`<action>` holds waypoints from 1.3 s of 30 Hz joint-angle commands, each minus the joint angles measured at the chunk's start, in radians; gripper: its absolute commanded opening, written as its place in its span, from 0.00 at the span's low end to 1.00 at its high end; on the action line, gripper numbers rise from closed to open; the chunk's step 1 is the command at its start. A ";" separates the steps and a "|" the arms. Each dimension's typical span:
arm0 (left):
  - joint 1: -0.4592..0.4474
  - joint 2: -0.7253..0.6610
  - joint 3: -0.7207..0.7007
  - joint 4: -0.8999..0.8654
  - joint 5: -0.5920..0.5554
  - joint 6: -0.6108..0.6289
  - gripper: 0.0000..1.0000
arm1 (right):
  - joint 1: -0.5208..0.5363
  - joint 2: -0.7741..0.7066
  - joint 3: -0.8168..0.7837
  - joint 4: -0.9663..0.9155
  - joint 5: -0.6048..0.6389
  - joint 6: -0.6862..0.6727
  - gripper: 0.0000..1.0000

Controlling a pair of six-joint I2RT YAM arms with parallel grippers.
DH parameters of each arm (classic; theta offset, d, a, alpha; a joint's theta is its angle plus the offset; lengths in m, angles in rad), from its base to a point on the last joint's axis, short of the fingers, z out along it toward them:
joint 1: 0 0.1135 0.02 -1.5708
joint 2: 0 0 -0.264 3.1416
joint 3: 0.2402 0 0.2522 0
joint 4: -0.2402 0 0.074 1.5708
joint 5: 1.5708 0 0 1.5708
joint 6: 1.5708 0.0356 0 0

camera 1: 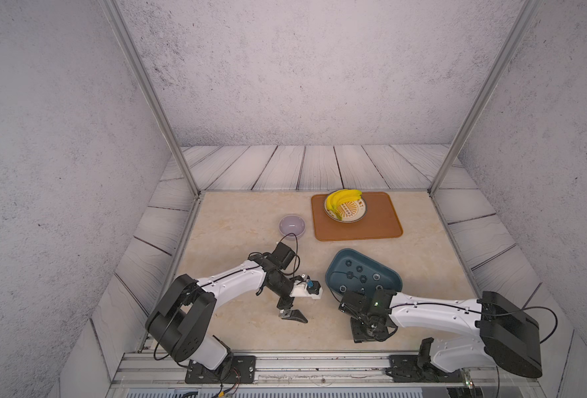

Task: Put the nuts on the desktop into the storage box
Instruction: Pick up the nut from the center of the board.

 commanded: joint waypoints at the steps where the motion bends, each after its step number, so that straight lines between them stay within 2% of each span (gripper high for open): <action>1: -0.005 -0.007 0.018 -0.031 0.003 0.015 0.98 | 0.009 -0.026 0.032 -0.075 0.013 -0.014 0.55; 9: -0.005 -0.017 0.022 -0.045 0.002 0.029 0.98 | 0.012 -0.051 0.073 -0.112 0.053 -0.087 0.56; 12: -0.005 -0.029 0.015 -0.039 0.026 0.021 0.98 | 0.011 -0.073 0.056 -0.113 0.032 -0.117 0.56; 16: -0.011 -0.025 0.008 -0.051 0.085 0.045 0.98 | 0.037 -0.079 0.031 -0.104 0.006 -0.154 0.53; 26: -0.014 -0.028 0.002 -0.063 0.061 0.059 0.98 | 0.061 -0.048 -0.038 -0.001 0.035 -0.194 0.45; 39: -0.014 -0.012 0.005 -0.063 0.051 0.060 0.98 | 0.066 0.037 -0.010 0.022 0.069 -0.238 0.39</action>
